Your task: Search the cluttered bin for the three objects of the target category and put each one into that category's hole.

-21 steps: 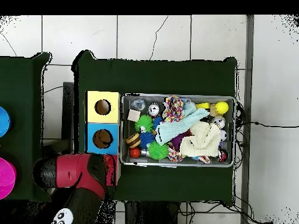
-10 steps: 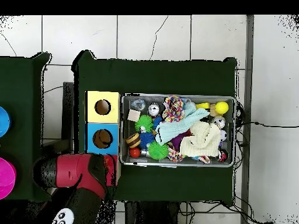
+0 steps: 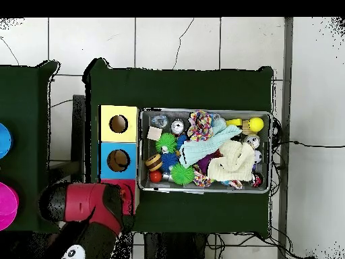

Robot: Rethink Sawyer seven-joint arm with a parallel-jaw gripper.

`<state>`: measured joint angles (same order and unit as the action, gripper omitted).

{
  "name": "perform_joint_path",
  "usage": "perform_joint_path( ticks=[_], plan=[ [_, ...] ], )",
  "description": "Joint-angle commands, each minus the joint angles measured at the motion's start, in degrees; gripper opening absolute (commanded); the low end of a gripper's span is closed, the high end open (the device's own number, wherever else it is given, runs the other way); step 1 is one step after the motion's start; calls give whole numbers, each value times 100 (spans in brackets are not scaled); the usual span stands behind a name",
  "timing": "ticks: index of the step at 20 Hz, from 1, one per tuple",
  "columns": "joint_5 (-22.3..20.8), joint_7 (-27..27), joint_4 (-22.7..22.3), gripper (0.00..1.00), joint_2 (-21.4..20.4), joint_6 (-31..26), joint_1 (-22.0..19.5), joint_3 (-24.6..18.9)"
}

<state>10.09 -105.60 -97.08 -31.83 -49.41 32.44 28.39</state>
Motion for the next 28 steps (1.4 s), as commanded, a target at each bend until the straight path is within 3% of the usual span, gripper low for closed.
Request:
perform_joint_path(
  ticks=[1,28],
  plan=[
    [259,-1778,-287,0,238,-723,77,-382],
    [-24,-1689,-94,0,502,-174,234,-59]
  ],
)
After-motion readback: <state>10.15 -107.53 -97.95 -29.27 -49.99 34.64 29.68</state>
